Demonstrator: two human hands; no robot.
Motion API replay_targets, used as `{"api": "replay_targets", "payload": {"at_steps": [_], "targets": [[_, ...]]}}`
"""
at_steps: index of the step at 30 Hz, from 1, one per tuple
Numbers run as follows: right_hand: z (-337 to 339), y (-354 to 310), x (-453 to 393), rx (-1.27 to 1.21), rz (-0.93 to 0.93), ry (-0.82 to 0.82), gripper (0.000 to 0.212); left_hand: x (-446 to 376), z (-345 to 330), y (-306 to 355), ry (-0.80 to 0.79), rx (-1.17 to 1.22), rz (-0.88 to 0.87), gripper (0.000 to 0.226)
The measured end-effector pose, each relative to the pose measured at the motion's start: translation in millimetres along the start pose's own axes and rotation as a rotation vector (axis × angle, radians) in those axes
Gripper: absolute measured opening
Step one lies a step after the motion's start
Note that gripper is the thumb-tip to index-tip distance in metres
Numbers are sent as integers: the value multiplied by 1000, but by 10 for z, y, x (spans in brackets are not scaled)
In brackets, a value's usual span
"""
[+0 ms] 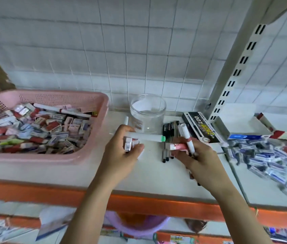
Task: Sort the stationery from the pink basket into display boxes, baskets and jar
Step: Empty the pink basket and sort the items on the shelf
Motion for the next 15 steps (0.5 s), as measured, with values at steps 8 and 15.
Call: {"api": "replay_targets", "payload": {"at_steps": [8,15], "targets": [[30,46,-100,-92,-13,-2,18,-347,1,-172,42,-79,83,31],[-179,23,-269,-26,-25,-59,12,-400,132,-95,62,-177,14,11]]}}
Point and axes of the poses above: each hand's wrist, its own x-axis away from the middle knuckle, its own z-axis out of the back of the hand, y = z × x, the point moved 10 cm from there along -x, towards the middle knuckle, and after that the axes turned 7 degrees about z, right-handed, at the moved point
